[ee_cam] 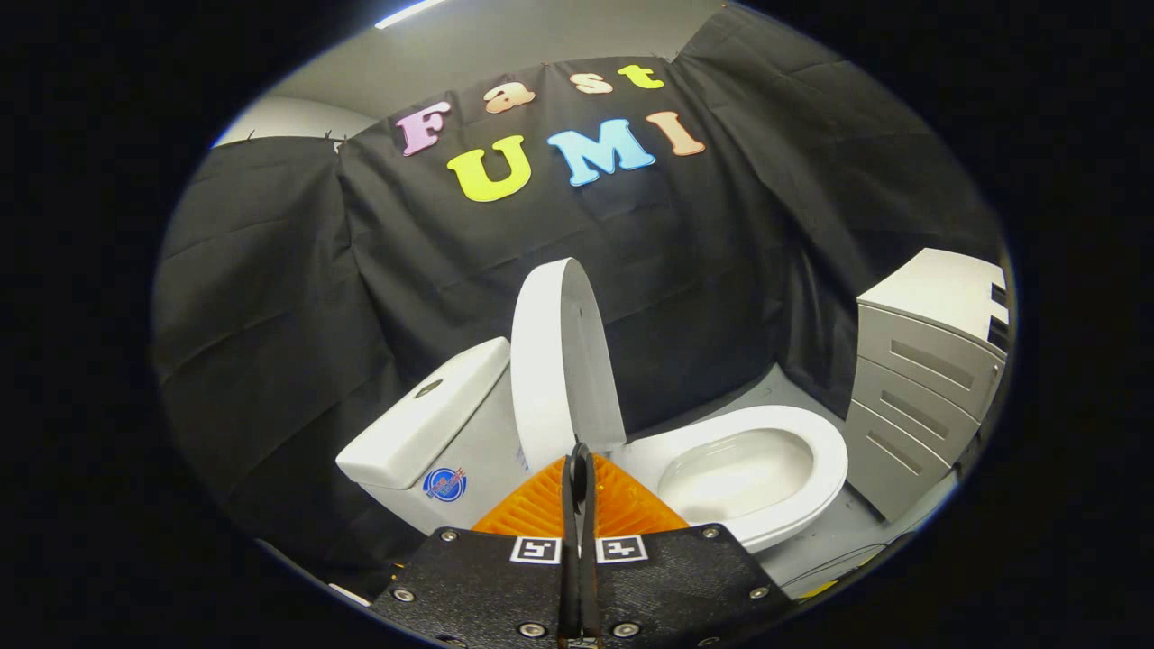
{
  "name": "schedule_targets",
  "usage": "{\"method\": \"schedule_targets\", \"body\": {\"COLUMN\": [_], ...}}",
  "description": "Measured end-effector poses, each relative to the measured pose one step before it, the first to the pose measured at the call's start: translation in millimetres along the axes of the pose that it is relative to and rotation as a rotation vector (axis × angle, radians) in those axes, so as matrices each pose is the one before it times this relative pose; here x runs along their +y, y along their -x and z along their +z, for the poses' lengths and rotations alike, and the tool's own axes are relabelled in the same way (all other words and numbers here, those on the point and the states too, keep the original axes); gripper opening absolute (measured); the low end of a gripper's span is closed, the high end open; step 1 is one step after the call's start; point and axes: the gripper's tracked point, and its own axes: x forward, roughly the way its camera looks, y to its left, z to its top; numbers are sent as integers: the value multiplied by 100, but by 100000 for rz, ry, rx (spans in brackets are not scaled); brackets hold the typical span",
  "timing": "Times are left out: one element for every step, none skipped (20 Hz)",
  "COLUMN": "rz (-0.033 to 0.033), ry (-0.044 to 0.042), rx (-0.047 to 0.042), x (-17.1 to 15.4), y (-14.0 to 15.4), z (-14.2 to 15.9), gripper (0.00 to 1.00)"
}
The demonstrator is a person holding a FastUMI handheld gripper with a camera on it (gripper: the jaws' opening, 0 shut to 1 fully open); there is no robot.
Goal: Open the toilet lid.
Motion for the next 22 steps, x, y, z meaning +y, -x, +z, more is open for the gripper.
{"method": "schedule_targets", "body": {"rz": [674,781,765,712,569,505,682,731,858,875,954,907,871,693,633,436,-141,-76,327,486,-631,-247], "ry": [945,1397,2272,2150,1798,1475,849,34,-392,-103,383,1181,1720,2069,2323,2518,2709,2080,1105,275,556,1064], "rx": [-26,36,-26,-132,132,-164,178,102,193,115,214,199,227,274,438,283,-92,-157,24,-193,-726,204], "x": [596,559,613,688,426,346,426,350,394,523,518,772,640,667,589,534,393,268,275,310,110,132], "y": [-21,-128,-80,27,-246,-273,-161,-12,18,55,-110,-52,-133,-192,-179,-234,-78,-11,-205,-13,-54,178], "z": [-89,-77,-113,-248,107,-41,-101,-139,-190,-291,-137,-242,-134,-201,-120,-150,86,-38,-141,-260,-90,-64], "gripper": [0,0,0,0,0,0,0,0,0,0,0,0,0,0,0,0,0,0,0,0,0,0]}}
